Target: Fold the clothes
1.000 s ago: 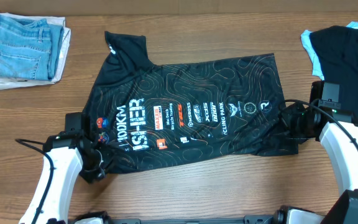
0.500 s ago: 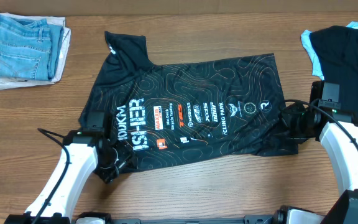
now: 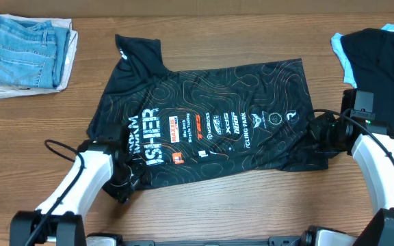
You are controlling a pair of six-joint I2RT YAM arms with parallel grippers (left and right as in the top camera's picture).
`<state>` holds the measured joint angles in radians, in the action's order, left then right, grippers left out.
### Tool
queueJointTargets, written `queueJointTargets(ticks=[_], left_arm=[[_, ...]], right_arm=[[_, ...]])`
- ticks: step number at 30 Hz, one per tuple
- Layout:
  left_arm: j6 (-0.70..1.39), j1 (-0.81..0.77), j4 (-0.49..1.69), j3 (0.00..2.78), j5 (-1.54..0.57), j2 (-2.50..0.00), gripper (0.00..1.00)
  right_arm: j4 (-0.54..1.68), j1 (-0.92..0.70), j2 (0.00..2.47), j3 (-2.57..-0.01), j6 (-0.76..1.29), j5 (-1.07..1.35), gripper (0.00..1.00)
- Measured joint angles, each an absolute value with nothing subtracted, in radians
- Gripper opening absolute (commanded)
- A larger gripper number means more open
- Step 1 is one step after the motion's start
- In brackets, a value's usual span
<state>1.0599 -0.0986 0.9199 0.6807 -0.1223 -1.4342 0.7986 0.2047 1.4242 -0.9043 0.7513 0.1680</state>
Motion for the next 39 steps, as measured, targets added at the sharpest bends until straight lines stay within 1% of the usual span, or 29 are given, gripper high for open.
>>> queueJointTargets(ticks=[2, 5, 6, 10, 13, 17, 21, 25, 28, 31, 39], left_arm=[[1.061, -0.099, 0.907, 0.681, -0.12, -1.452, 0.29], [1.069, -0.099, 0.902, 0.68, -0.117, -1.467, 0.09], [1.068, -0.099, 0.904, 0.68, -0.115, -1.469, 0.04], [1.071, -0.099, 0.938, 0.681, -0.112, -1.469, 0.04], [1.071, -0.099, 1.021, 0.697, -0.112, -1.469, 0.04], [1.063, -0.099, 1.166, 0.794, -0.112, -1.472, 0.04], [1.039, -0.099, 1.224, 0.926, -0.112, -1.472, 0.06], [1.021, -0.099, 1.173, 0.986, -0.112, -1.472, 0.07], [1.016, -0.099, 1.119, 0.987, -0.111, -1.473, 0.04], [1.014, -0.099, 1.056, 0.988, -0.103, -1.482, 0.04], [1.013, -0.099, 0.931, 0.988, -0.01, -1.517, 0.04]], right_arm=[[0.804, 0.205, 1.424, -0.904, 0.751, 0.168, 0.06], [0.813, 0.205, 1.424, -0.904, 0.752, 0.168, 0.06], [0.813, 0.205, 1.424, -0.904, 0.752, 0.168, 0.06], [0.813, 0.205, 1.424, -0.904, 0.751, 0.168, 0.06], [0.804, 0.205, 1.424, -0.904, 0.751, 0.168, 0.05], [0.77, 0.205, 1.424, -0.904, 0.754, 0.168, 0.05], [0.729, 0.205, 1.424, -0.904, 0.775, 0.168, 0.05], [0.691, 0.205, 1.424, -0.904, 0.794, 0.168, 0.05], [0.665, 0.205, 1.424, -0.904, 0.803, 0.168, 0.05], [0.639, 0.203, 1.431, -0.904, 0.808, 0.168, 0.05], [0.539, 0.203, 1.507, -0.905, 0.819, 0.168, 0.04]])
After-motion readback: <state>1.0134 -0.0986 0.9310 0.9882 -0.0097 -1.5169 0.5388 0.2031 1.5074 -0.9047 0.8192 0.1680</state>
